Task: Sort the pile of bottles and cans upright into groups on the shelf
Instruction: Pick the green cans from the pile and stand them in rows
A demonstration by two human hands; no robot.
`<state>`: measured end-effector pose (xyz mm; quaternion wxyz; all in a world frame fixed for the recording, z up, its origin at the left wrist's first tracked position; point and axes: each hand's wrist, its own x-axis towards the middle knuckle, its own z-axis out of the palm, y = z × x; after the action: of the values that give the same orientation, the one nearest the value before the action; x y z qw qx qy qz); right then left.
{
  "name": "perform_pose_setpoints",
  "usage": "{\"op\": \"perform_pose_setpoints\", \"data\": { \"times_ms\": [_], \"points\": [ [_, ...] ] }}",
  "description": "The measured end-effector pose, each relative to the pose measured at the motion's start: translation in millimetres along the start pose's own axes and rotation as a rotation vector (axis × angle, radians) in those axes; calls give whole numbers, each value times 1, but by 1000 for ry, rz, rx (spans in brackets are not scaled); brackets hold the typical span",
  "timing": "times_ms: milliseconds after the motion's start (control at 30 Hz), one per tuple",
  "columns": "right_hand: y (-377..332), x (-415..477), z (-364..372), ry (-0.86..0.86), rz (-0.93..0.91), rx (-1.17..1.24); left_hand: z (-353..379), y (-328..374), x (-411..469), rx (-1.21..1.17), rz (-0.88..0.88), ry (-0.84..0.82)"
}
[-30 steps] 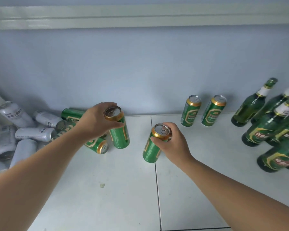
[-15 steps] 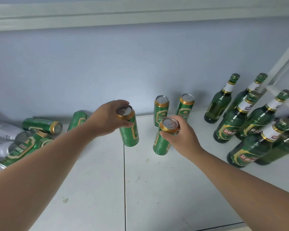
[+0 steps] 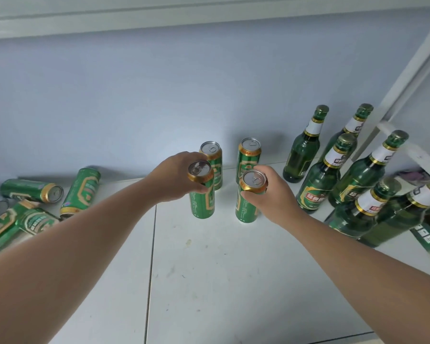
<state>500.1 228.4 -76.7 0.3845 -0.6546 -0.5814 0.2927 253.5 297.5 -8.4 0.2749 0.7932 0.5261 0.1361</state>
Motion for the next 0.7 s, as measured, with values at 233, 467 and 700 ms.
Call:
{"op": "perform_pose_setpoints", "data": {
  "times_ms": [233,467,700],
  "points": [
    [13,12,-8,-17,8,5,19,18,16,35,0,-28],
    [19,18,-13,-62,-23,9,26,22,27,55,35,-73],
    [27,13,-8,-67,-10,69,35,11,31,38,1,-134]
  ]
}}
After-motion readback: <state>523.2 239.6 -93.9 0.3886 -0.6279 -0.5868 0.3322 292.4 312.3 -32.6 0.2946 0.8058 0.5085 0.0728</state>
